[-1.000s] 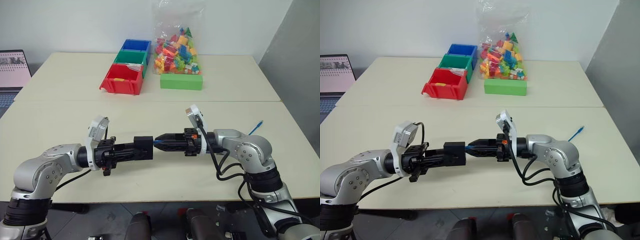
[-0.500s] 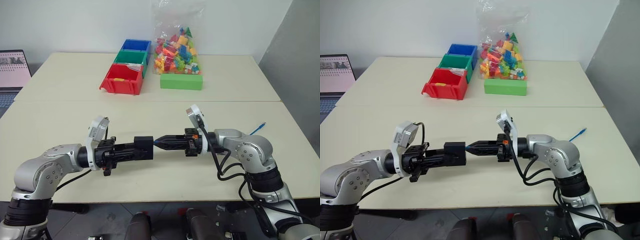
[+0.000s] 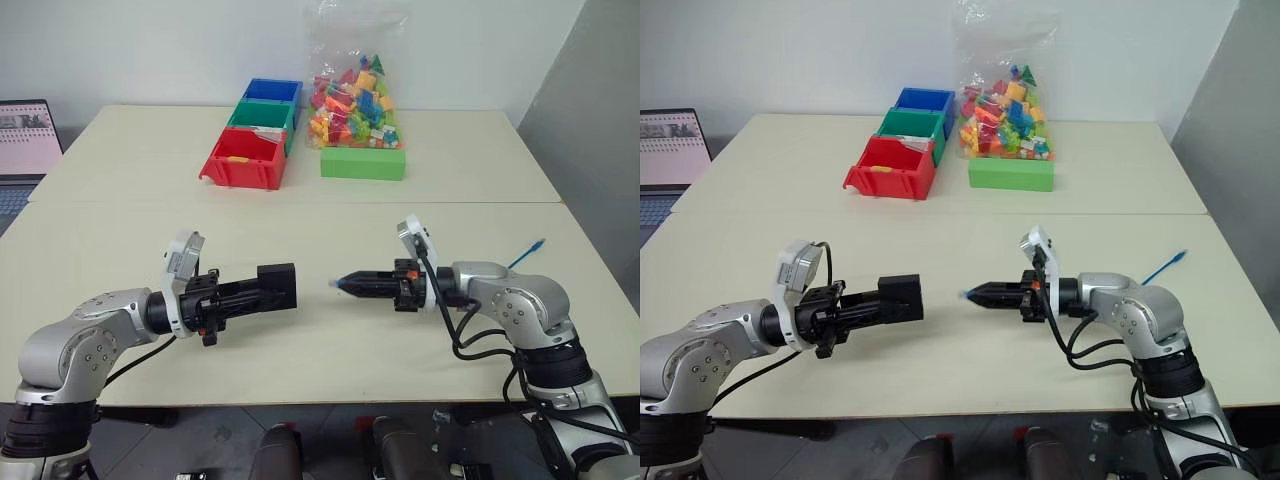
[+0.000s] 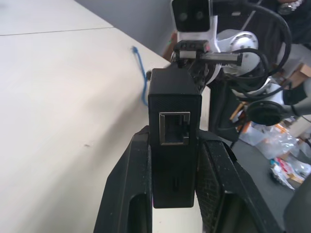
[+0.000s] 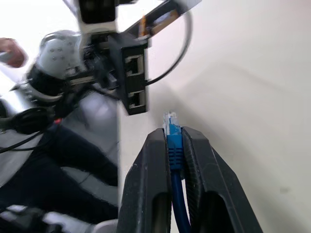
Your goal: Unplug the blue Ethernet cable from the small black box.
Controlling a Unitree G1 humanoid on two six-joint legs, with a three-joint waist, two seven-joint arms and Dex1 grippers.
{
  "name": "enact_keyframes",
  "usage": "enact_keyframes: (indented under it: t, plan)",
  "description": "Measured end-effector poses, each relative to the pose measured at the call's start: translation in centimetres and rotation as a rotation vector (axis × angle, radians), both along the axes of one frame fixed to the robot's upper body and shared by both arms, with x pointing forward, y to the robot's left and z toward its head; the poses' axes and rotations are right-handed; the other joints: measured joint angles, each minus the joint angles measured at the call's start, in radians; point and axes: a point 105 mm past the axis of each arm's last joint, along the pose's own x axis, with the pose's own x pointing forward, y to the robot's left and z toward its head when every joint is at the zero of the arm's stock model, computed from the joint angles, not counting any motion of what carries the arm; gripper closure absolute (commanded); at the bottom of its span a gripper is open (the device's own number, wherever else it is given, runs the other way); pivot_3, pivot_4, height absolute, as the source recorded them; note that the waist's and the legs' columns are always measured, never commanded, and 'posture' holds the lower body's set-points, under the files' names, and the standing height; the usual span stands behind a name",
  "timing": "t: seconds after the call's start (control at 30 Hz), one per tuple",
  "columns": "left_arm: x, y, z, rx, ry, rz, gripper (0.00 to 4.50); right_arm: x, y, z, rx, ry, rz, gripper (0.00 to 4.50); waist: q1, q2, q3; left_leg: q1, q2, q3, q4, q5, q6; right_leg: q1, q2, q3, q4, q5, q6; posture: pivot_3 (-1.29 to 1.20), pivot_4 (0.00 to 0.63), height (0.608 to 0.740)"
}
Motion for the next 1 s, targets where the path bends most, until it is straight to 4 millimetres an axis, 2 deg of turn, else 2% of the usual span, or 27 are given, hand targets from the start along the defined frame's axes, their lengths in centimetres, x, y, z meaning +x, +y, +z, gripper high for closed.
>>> enact_keyframes:
  t: [0.03, 0.13, 0.23, 0.3, 0.37, 0.63, 0.7, 0.77, 0.8, 0.93, 1.0]
  plan:
    - [0.1, 0.1, 0.0, 0.0, 0.0, 0.009, 3.7, 0.6, -0.3, -0.2, -0.009, -0.014, -0.038, 4.42, 0.0, 0.0, 0.0, 0.0, 0.0, 0.0, 0.0, 0.0, 0.0, 0.0, 0.0, 0.0, 0.0, 0.0, 0.0, 0.0, 0.15, 0.74]
    - [0.8, 0.4, -0.1, 0.006, -0.027, 0.064, 3.7, 5.9, -3.5, -2.9, -0.175, -0.144, -0.395, 4.42, -0.001, 0.0, 0.0, 0.0, 0.0, 0.001, 0.0, 0.0, 0.0, 0.0, 0.0, 0.001, 0.0, 0.0, 0.0, 0.0, 0.15, 0.74]
    - [1.4, 0.7, -0.3, 0.021, -0.043, 0.107, 3.7, 8.8, -6.1, -4.4, -0.312, -0.243, -0.609, 4.42, 0.0, 0.0, 0.0, -0.001, 0.0, 0.002, 0.0, 0.0, 0.0, -0.001, 0.0, 0.002, 0.0, 0.0, 0.0, 0.0, 0.15, 0.74]
    - [2.0, 0.8, -0.2, 0.024, -0.061, 0.139, 3.7, 10.0, -6.9, -4.8, -0.363, -0.292, -0.692, 4.42, 0.0, 0.0, 0.0, -0.001, 0.0, 0.002, 0.0, 0.0, 0.0, -0.001, 0.0, 0.002, 0.0, 0.002, -0.002, 0.0, 0.15, 0.74]
    - [2.5, 0.8, 0.0, 0.037, -0.098, 0.162, 3.7, 10.8, -7.0, -5.1, -0.389, -0.329, -0.738, 3.72, 0.0, 0.0, 0.0, -0.001, 0.0, 0.003, 0.0, 0.0, 0.0, -0.001, 0.0, 0.002, 0.0, 0.002, -0.003, 0.0, 0.15, 0.74]
    - [4.1, 1.4, -0.3, 0.091, -0.154, 0.274, 3.7, 11.1, -6.7, -5.1, -0.35, -0.332, -0.765, 2.08, -0.001, 0.0, 0.0, -0.001, 0.0, 0.002, 0.0, 0.0, 0.0, -0.001, 0.0, 0.002, 0.0, 0.002, -0.003, 0.0, 0.15, 0.74]
    - [4.9, 1.7, -0.5, 0.096, -0.174, 0.33, 3.7, 11.0, -6.6, -4.1, -0.332, -0.363, -0.756, 1.54, 0.0, 0.0, 0.0, -0.001, 0.0, 0.002, 0.0, 0.0, 0.0, -0.001, 0.0, 0.002, 0.0, 0.002, -0.003, 0.0, 0.15, 0.74]
    - [5.8, 1.9, -0.4, 0.101, -0.205, 0.388, 3.7, 10.6, -6.2, -2.5, -0.305, -0.421, -0.722, 1.03, 0.001, 0.0, 0.0, -0.001, 0.0, 0.002, 0.0, 0.0, 0.0, -0.001, 0.0, 0.002, 0.0, 0.002, -0.003, 0.0, 0.15, 0.74]
    - [6.6, 2.2, -0.3, 0.114, -0.235, 0.445, 3.7, 10.1, -5.8, -1.0, -0.279, -0.467, -0.683, 0.77, 0.002, 0.0, 0.0, -0.001, 0.0, 0.002, 0.0, 0.0, 0.0, -0.001, 0.0, 0.002, 0.0, 0.002, -0.003, 0.0, 0.15, 0.74]
    - [8.7, 3.4, -0.1, 0.151, -0.318, 0.599, 3.7, 8.1, -4.2, 1.4, -0.216, -0.532, -0.556, 0.72, 0.005, 0.0, 0.0, -0.001, 0.0, 0.002, 0.0, 0.0, 0.0, 0.0, 0.0, 0.001, 0.0, 0.002, -0.003, 0.0, 0.15, 0.74]
    - [10.1, 4.9, 0.0, 0.173, -0.372, 0.728, 3.7, 6.0, -2.6, 2.2, -0.158, -0.526, -0.425, 0.72, 0.007, 0.0, 0.0, -0.001, 0.0, 0.001, 0.0, 0.0, 0.0, 0.0, 0.0, 0.001, 0.001, 0.002, -0.003, 0.0, 0.15, 0.74]
